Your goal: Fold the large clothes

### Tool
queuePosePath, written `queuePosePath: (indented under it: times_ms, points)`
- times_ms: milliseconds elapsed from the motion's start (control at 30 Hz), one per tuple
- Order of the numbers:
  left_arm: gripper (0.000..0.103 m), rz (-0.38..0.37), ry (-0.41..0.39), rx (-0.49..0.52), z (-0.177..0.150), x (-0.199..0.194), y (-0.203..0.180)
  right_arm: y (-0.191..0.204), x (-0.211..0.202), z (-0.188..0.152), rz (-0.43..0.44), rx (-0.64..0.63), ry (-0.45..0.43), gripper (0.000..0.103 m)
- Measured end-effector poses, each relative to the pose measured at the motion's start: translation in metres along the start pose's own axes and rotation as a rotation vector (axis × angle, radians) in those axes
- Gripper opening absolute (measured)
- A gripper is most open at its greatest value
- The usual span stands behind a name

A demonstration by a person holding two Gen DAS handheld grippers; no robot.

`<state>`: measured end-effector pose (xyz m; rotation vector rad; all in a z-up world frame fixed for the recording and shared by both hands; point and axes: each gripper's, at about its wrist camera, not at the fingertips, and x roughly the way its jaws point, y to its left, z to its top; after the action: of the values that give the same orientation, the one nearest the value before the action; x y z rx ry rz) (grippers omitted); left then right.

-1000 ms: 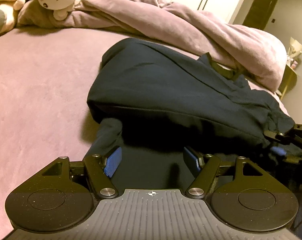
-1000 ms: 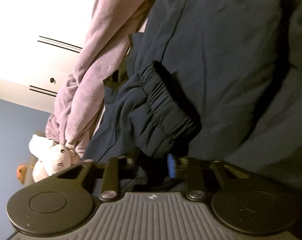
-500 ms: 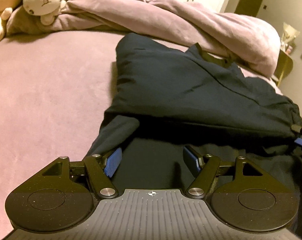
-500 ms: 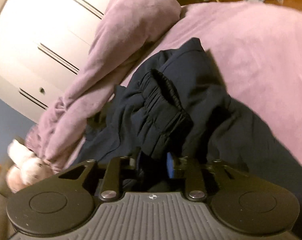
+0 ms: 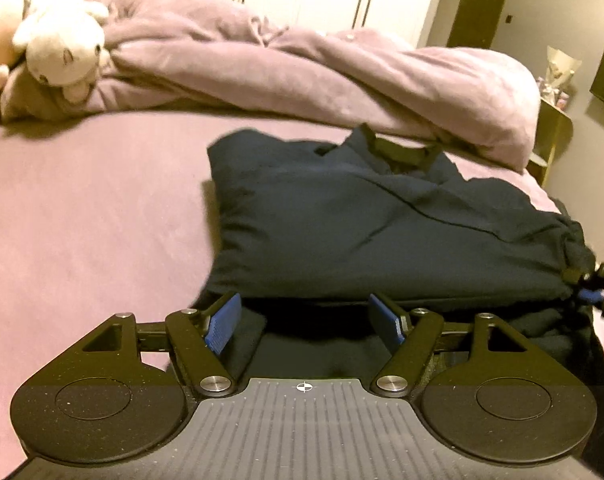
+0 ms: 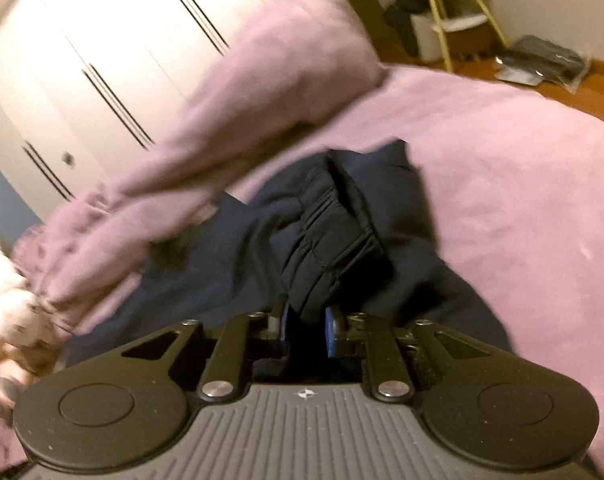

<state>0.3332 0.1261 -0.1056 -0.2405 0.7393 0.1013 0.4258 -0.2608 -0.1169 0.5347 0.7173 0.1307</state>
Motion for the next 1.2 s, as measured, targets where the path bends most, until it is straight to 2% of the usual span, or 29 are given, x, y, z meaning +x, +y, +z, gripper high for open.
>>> queuePosePath:
  times_ms: [33, 100, 200, 300, 367, 433, 500, 567, 633, 667, 767, 800, 933, 1033, 1100, 1200]
  points:
    - [0.075, -0.004, 0.009, -0.004, 0.001, 0.001, 0.0, -0.003, -0.001, 0.001, 0.008, 0.0, 0.02, 0.023]
    - [0.075, -0.009, -0.015, 0.011, 0.004, -0.001, 0.0, 0.001, -0.017, 0.002, 0.001, -0.04, -0.024, 0.038]
    - [0.076, 0.024, -0.061, 0.032, 0.011, -0.001, 0.0, 0.017, -0.043, 0.003, -0.043, -0.096, -0.15, 0.04]
    - [0.076, 0.027, -0.062, -0.019, 0.022, 0.009, -0.002, 0.046, -0.046, 0.004, -0.031, -0.145, -0.213, 0.039]
    - [0.076, 0.013, -0.075, -0.056, 0.029, 0.019, -0.006, 0.071, -0.03, 0.001, 0.025, -0.245, -0.174, 0.037]
    - [0.078, 0.023, -0.109, -0.071, 0.036, 0.033, -0.012, 0.098, -0.002, -0.009, 0.07, -0.37, -0.105, 0.03]
    - [0.079, 0.056, -0.129, -0.069, 0.04, 0.048, -0.016, 0.116, 0.027, -0.02, 0.051, -0.467, -0.044, 0.028]
    - [0.079, 0.087, -0.151, -0.073, 0.044, 0.067, -0.019, 0.123, 0.049, -0.028, 0.009, -0.533, -0.023, 0.028]
    - [0.079, 0.126, -0.143, -0.036, 0.047, 0.084, -0.025, 0.119, 0.064, -0.028, -0.05, -0.581, -0.033, 0.027]
    - [0.079, 0.15, -0.129, -0.022, 0.048, 0.093, -0.027, 0.114, 0.069, -0.025, -0.084, -0.594, -0.042, 0.024]
    - [0.079, 0.157, -0.094, 0.005, 0.044, 0.113, -0.026, 0.083, 0.081, -0.008, -0.183, -0.598, -0.075, 0.003]
    - [0.079, 0.154, -0.096, 0.021, 0.042, 0.116, -0.027, 0.071, 0.082, -0.002, -0.209, -0.602, -0.087, 0.0]
    - [0.083, 0.155, -0.107, 0.153, 0.028, 0.122, -0.037, 0.042, 0.076, 0.012, -0.156, -0.583, -0.091, 0.0]
    - [0.083, 0.147, -0.078, 0.146, 0.028, 0.109, -0.036, 0.049, 0.057, 0.011, -0.163, -0.523, -0.076, 0.0]
    - [0.083, 0.138, -0.072, 0.153, 0.025, 0.094, -0.034, 0.051, 0.033, 0.005, -0.114, -0.48, -0.064, 0.012]
    - [0.083, 0.126, -0.051, 0.176, 0.018, 0.082, -0.035, 0.049, 0.015, -0.011, -0.104, -0.516, -0.043, 0.013]
